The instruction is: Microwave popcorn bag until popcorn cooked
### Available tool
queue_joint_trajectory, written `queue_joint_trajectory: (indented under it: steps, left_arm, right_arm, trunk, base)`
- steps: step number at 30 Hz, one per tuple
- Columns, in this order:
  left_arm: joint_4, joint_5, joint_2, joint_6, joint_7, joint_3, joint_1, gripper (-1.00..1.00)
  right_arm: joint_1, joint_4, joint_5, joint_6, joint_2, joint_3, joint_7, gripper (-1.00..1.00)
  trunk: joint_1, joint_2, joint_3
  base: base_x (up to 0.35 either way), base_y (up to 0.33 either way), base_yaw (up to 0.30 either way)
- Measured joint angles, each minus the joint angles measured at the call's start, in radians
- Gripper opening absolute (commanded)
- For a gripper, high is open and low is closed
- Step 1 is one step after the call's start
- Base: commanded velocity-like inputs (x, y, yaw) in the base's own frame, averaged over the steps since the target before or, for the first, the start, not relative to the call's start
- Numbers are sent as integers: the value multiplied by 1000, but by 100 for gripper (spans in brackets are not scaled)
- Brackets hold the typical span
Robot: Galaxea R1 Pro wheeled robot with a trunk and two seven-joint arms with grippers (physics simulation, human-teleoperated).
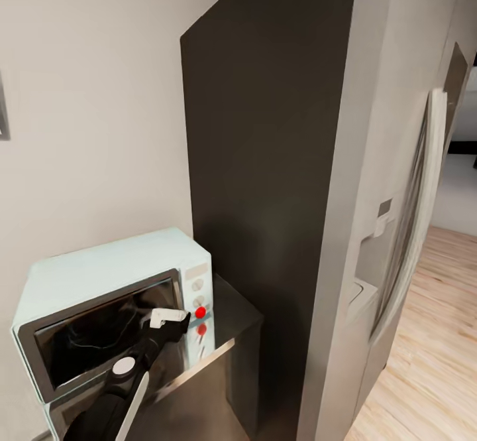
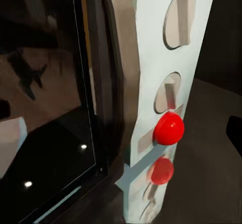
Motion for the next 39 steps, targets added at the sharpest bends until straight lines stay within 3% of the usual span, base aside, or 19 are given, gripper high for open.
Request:
queue_joint_trajectory:
  steps: [6, 10, 11, 14, 21, 25, 27, 30, 32, 36, 39]
  left_arm:
    - [0, -1, 0, 0, 3, -49, 9, 100]
    - [3, 0, -1, 0, 6, -53, 8, 100]
    - [4, 1, -1, 1, 6, -50, -4, 100]
    - [-10, -1, -2, 2, 8, 8, -5, 100]
    - [-10, -2, -4, 2, 11, 8, -5, 100]
    - [-9, -4, -43, 3, 38, 4, -5, 100]
    - [-8, -4, -52, 3, 78, -47, -5, 100]
    - [-2, -3, -58, 7, 169, -186, -4, 100]
    - [-1, -1, -60, 10, 193, -222, -4, 100]
    - [31, 10, -92, 16, 201, -245, -4, 100]
    - [304, 13, -133, 15, 203, -245, -4, 100]
  right_arm:
    - [0, 0, -1, 0, -1, 0, 0, 100]
    - [0, 0, -1, 0, -1, 0, 0, 100]
    - [0, 0, -1, 0, -1, 0, 0, 100]
    - [0, 0, -1, 0, -1, 0, 0, 100]
    - [0, 0, 0, 0, -3, 0, 0, 100]
    - [0, 0, 1, 0, -3, 0, 0, 100]
    - [0, 0, 1, 0, -3, 0, 0, 100]
    - [0, 0, 1, 0, -3, 0, 0, 100]
    - [0, 0, 1, 0, -3, 0, 0, 100]
    - [0, 1, 1, 1, -2, 1, 0, 100]
    - [6, 1, 2, 1, 5, 3, 0, 100]
  trunk:
    - [0, 0, 0]
    - [1, 1, 0]
    - [1, 1, 0]
    - [1, 1, 0]
    - [1, 1, 0]
    - [1, 1, 0]
    - [1, 1, 0]
    - [1, 1, 0]
    - [1, 1, 0]
    - [1, 1, 0]
    - [1, 1, 0]
  base:
    - [125, 0, 0]
    - [-59, 0, 0]
    - [-252, 0, 0]
    - [-325, 0, 0]
    - [-348, 0, 0]
    - [-349, 0, 0]
    - [-349, 0, 0]
    - [-349, 0, 0]
    - [-349, 0, 0]
    - [-349, 0, 0]
    - [-349, 0, 0]
